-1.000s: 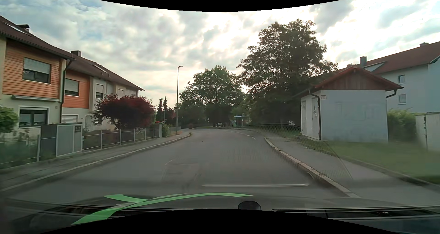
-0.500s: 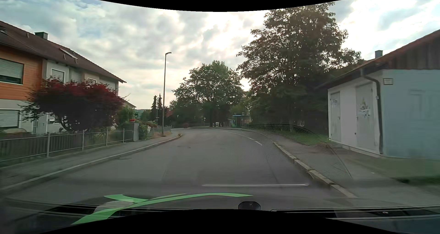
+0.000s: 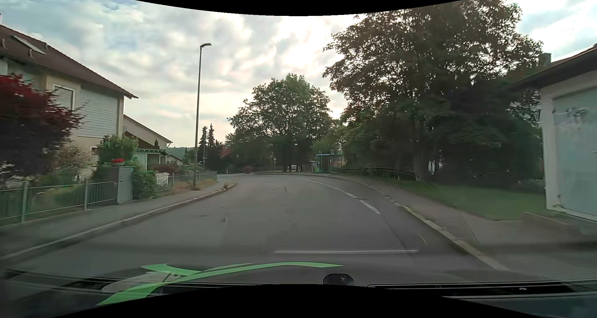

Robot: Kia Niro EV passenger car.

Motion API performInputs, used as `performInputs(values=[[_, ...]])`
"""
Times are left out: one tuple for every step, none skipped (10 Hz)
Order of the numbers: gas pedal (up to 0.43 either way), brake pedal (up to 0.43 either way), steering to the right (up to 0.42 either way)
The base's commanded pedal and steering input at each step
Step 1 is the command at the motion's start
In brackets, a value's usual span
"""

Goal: Follow the waypoints while adhering to traffic rules and regulations

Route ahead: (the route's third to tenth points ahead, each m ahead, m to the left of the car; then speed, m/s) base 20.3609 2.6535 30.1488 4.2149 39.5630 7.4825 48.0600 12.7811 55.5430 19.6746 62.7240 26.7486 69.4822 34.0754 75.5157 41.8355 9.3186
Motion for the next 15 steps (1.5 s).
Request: performInputs(values=[[0.11, 0.0, -0.012], [0.11, 0.0, -0.014], [0.11, 0.0, -0.016], [0.098, 0.0, -0.019], [0.079, 0.0, -0.019], [0.079, 0.0, -0.02], [0.039, 0.0, -0.022], [0.0, 0.0, -0.024], [0.0, 0.0, -0.026], [0.0, 0.0, -0.027], [0.0, 0.0, -0.028], [0.0, 0.0, -0.03], [0.047, 0.0, -0.032], [0.079, 0.0, -0.035], [0.15, 0.0, -0.039]])
